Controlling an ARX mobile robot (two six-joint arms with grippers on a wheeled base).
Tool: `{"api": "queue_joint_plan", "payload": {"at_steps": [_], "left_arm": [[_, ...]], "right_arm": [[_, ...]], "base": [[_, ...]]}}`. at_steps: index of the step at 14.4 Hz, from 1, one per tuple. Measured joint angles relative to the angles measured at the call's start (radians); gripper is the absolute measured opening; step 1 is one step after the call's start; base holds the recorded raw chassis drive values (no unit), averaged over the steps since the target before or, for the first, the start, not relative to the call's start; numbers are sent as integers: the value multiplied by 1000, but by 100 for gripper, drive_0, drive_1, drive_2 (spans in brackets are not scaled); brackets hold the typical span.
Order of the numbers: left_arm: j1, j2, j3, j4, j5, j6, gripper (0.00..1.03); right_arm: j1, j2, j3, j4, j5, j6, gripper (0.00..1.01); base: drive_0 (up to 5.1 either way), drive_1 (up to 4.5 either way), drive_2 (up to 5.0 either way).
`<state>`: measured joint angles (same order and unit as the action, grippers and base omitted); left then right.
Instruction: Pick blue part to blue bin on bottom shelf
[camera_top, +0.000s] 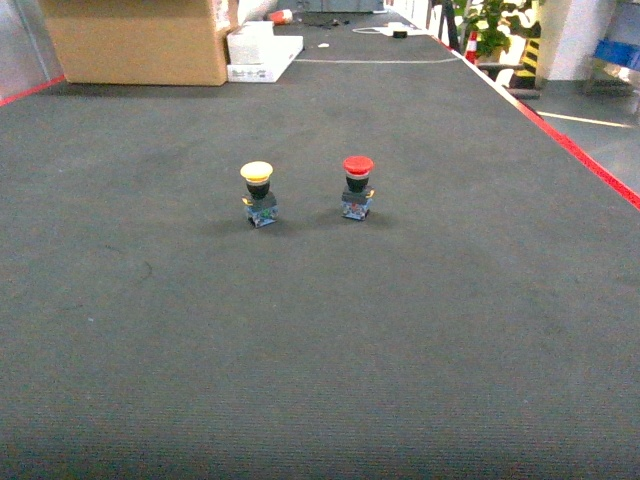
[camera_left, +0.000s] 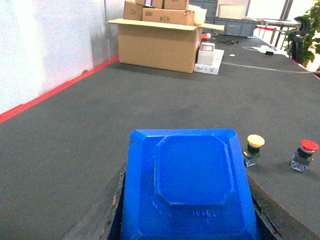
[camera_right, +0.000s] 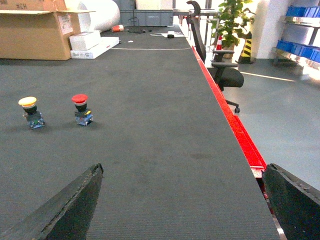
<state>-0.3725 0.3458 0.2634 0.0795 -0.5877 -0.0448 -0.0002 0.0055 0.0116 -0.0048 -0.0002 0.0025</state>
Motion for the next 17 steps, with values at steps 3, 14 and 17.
{"api": "queue_joint_plan", "payload": {"at_steps": [3,14,17], "left_arm": [[0,2,0,1,0,0,43],[-1,-1,0,-1,-1,0,43],[-1,-1,0,0,0,0,43]], "right_arm": [[0,0,0,-1,0,0,98],[0,0,0,-1,0,0,98],[0,0,0,0,0,0,98]], "base": [[-2,-267,264],[-108,-147,-69],[-152,-152,-152]]}}
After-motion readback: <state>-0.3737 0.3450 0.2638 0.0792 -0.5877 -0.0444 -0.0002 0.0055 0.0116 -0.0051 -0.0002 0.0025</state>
